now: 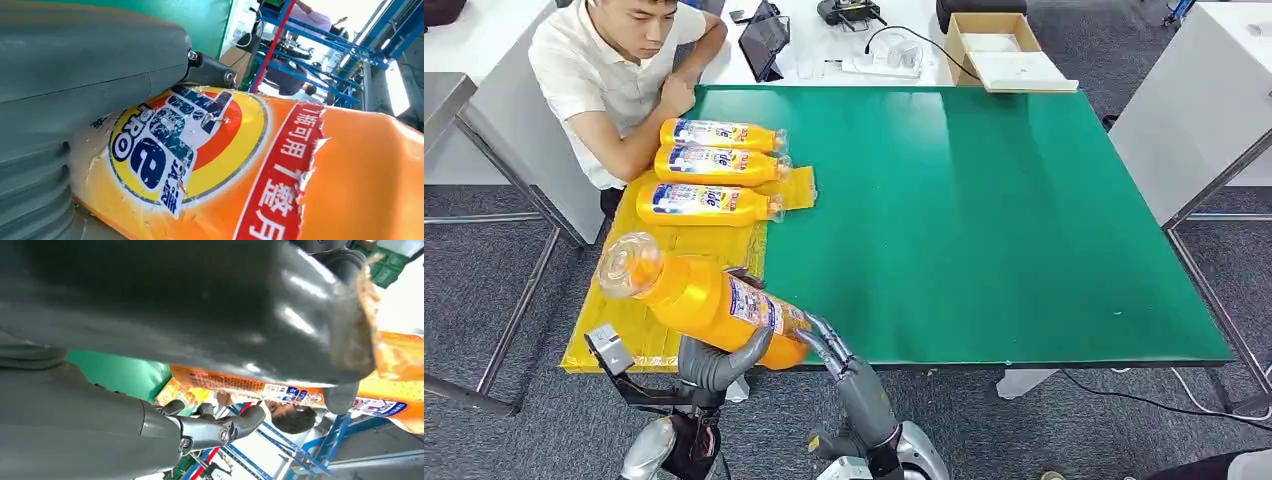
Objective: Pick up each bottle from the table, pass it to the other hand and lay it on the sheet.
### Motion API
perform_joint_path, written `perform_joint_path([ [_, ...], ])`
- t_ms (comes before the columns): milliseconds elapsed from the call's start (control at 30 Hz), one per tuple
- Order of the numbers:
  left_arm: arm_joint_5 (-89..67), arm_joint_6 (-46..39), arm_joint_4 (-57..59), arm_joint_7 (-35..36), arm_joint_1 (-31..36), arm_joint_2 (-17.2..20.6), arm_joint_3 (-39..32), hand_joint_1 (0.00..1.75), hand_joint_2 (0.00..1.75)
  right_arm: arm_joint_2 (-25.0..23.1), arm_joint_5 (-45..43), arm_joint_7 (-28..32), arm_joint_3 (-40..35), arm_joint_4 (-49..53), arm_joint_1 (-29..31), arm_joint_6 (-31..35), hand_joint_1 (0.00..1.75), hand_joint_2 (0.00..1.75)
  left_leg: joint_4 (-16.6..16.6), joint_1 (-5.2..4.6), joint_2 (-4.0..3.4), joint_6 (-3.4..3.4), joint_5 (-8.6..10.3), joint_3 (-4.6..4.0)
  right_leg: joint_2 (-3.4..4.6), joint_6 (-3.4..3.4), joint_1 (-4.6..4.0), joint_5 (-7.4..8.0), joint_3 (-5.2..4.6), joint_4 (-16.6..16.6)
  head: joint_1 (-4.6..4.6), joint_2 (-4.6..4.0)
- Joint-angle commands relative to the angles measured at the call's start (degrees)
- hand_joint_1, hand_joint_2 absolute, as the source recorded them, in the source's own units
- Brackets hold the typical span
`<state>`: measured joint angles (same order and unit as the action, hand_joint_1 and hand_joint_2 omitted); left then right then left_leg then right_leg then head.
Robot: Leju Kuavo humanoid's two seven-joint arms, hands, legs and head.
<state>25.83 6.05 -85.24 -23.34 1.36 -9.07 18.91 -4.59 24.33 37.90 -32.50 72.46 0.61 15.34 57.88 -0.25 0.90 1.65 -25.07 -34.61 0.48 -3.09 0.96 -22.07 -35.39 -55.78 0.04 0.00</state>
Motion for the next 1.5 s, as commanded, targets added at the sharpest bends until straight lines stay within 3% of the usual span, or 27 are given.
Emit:
perform_joint_path([
  [33, -20.64, -26.46, 3.02, -1.30, 3.31, 1.12, -3.82, 1.75, 1.75, 0.00, 2.62, 2.10, 2.65, 7.31, -3.70, 23.84, 0.00, 0.00, -0.02, 0.03, 0.02, -0.10, -0.08, 0.20, -0.12, 0.12, -0.05, -0.11, 0.21, -0.01, 0.00, 0.00],
  [133, -24.85, -30.71, 0.01, -2.53, 2.74, 3.34, -3.88, 1.75, 1.75, -4.52, 4.54, 2.10, 12.35, 16.72, -7.43, 24.66, 0.00, 0.00, 0.02, 0.03, 0.02, -0.11, -0.08, 0.11, -0.10, 0.13, -0.04, -0.12, 0.11, -0.08, -0.02, 0.00],
  [200, -39.82, -41.22, 0.96, -3.42, 3.71, 5.61, -3.49, 1.75, 1.75, -5.08, 2.34, 2.10, 14.53, 18.19, -7.22, 24.66, 0.00, 0.00, 0.01, 0.00, 0.02, -0.08, -0.03, 0.01, -0.09, 0.09, -0.01, -0.07, -0.01, -0.07, 0.00, -0.02],
  [300, -60.70, -46.05, 10.68, 3.54, 9.24, 8.04, -3.96, 1.75, 1.75, -4.71, 0.57, 2.10, 12.95, 14.29, -5.24, 24.66, 0.00, 0.00, -0.06, 0.01, -0.02, -0.08, 0.00, 0.10, -0.04, 0.08, -0.02, -0.02, 0.08, 0.01, -0.04, -0.02],
  [333, -73.94, -46.05, 14.81, 4.77, 11.48, 6.81, -8.88, 1.75, 1.75, -4.35, -0.63, 2.10, 11.07, 12.55, -4.43, 24.66, 0.00, 0.00, -0.10, 0.05, -0.01, -0.14, -0.02, 0.28, -0.09, 0.15, -0.07, -0.06, 0.27, 0.05, -0.02, -0.02],
  [367, -82.57, -42.95, 27.36, 13.09, 17.76, 7.04, -9.08, 1.75, 1.75, -4.43, -3.44, 2.10, 8.35, 9.89, -2.97, 24.66, 0.00, 0.00, -0.11, 0.04, 0.06, -0.12, 0.03, 0.24, -0.15, 0.13, -0.06, -0.03, 0.24, 0.08, 0.00, -0.02],
  [400, -82.67, -46.05, 37.79, 11.05, 23.44, 7.53, -9.10, 1.75, 1.75, -6.40, -2.01, 2.10, 9.26, 8.97, -2.76, 24.66, 0.00, 0.00, -0.12, 0.06, 0.04, -0.14, 0.02, 0.32, -0.14, 0.17, -0.07, -0.04, 0.31, 0.08, 0.00, 0.00],
  [467, -88.70, -46.05, 45.99, 11.25, 28.35, 7.79, -11.58, 1.75, 1.75, -8.05, -0.96, 2.10, 10.88, 8.44, -3.25, 24.66, 0.00, 0.00, -0.15, 0.04, 0.20, -0.12, 0.14, 0.25, -0.24, 0.16, -0.04, 0.02, 0.26, 0.09, 0.00, 0.00],
  [667, -85.23, -45.47, 54.39, 9.52, 32.14, 6.00, -13.75, 1.75, 1.75, -6.28, -4.39, 2.10, 10.79, 8.53, -3.96, 24.66, 0.00, 0.00, -0.10, 0.08, -0.24, -0.13, 0.22, 0.23, -0.05, 0.41, -0.12, 0.27, 0.14, 0.07, -0.02, 0.00],
  [700, -85.23, -45.47, 54.39, 9.52, 32.14, 6.00, -13.75, 1.66, 1.75, -6.28, -4.39, 2.10, 10.79, 8.53, -3.96, 24.66, 0.00, 0.00, -0.09, 0.08, -0.24, -0.14, 0.19, 0.27, -0.08, 0.43, -0.12, 0.22, 0.17, 0.04, -0.02, 0.00],
  [867, -92.55, -32.88, 64.30, 19.85, 39.30, 7.95, -8.02, 1.75, 1.75, -4.94, -9.68, 2.10, 8.24, 5.72, -1.55, 24.66, 0.00, 0.00, -0.04, 0.09, -0.27, -0.12, 0.18, 0.17, -0.02, 0.40, -0.12, 0.23, 0.10, 0.01, 0.00, 0.00],
  [933, -90.86, -25.33, 67.19, 21.87, 41.29, 7.62, -9.27, 1.75, 1.75, -4.43, -11.51, 2.10, 6.52, 4.09, -0.40, 24.66, 0.00, 0.00, -0.02, 0.09, -0.25, -0.12, 0.19, 0.10, 0.00, 0.40, -0.12, 0.25, 0.05, 0.00, 0.02, 0.00],
  [1067, -89.61, -20.61, 68.71, 23.55, 41.89, 7.73, -10.34, 1.75, 1.75, -4.42, -12.64, 2.10, 5.46, 2.02, 0.60, 24.66, 0.00, 0.00, -0.02, 0.10, -0.38, -0.13, 0.18, 0.07, 0.11, 0.41, -0.13, 0.28, -0.01, 0.02, 0.00, 0.00],
  [1133, -86.27, -17.50, 68.44, 20.67, 40.87, 7.14, -12.75, 1.75, 1.75, -4.36, -13.39, 2.10, 5.67, 1.45, 0.46, 24.66, 0.00, 0.00, -0.11, 0.06, -0.27, -0.15, 0.19, 0.24, 0.07, 0.43, -0.09, 0.26, 0.17, 0.06, 0.00, 0.00],
  [1167, -84.59, -15.97, 68.04, 18.96, 40.26, 6.98, -13.84, 1.66, 1.75, -4.15, -13.90, 2.10, 5.35, 1.23, 0.49, 24.66, 0.00, 0.00, -0.10, 0.06, -0.26, -0.12, 0.17, 0.22, 0.10, 0.41, -0.09, 0.28, 0.16, 0.06, 0.00, 0.00],
  [1200, -83.07, -13.91, 67.67, 17.13, 39.79, 6.81, -14.57, 0.75, 1.75, -3.75, -14.59, 2.10, 4.70, 0.91, 0.63, 24.66, 0.00, 0.00, -0.12, 0.08, -0.35, -0.15, 0.14, 0.34, 0.16, 0.45, -0.11, 0.26, 0.26, 0.09, -0.02, 0.00],
  [1233, -82.54, -13.03, 67.53, 16.50, 39.66, 6.75, -14.76, 0.19, 1.75, -3.65, -15.01, 2.10, 4.52, 0.54, 0.76, 24.34, 0.00, 0.00, -0.12, 0.06, -0.33, -0.14, 0.17, 0.31, 0.14, 0.42, -0.09, 0.28, 0.22, 0.08, 0.00, 0.00],
  [1267, -82.50, -11.99, 67.36, 15.80, 39.62, 6.78, -14.40, 0.00, 1.75, -3.59, -15.59, 2.10, 4.41, 0.30, 0.88, 23.95, 0.00, 0.00, -0.11, 0.05, -0.27, -0.12, 0.18, 0.32, 0.08, 0.41, -0.08, 0.26, 0.24, 0.06, 0.00, 0.00],
  [1500, -82.68, -9.20, 66.78, 14.84, 40.12, 6.38, -13.04, 0.00, 1.75, -3.21, -15.55, 2.10, 3.92, -0.36, 1.31, 24.10, 0.00, 0.00, -0.10, 0.03, -0.22, -0.10, 0.20, 0.37, 0.07, 0.39, -0.05, 0.26, 0.31, 0.01, 0.00, -0.02],
])
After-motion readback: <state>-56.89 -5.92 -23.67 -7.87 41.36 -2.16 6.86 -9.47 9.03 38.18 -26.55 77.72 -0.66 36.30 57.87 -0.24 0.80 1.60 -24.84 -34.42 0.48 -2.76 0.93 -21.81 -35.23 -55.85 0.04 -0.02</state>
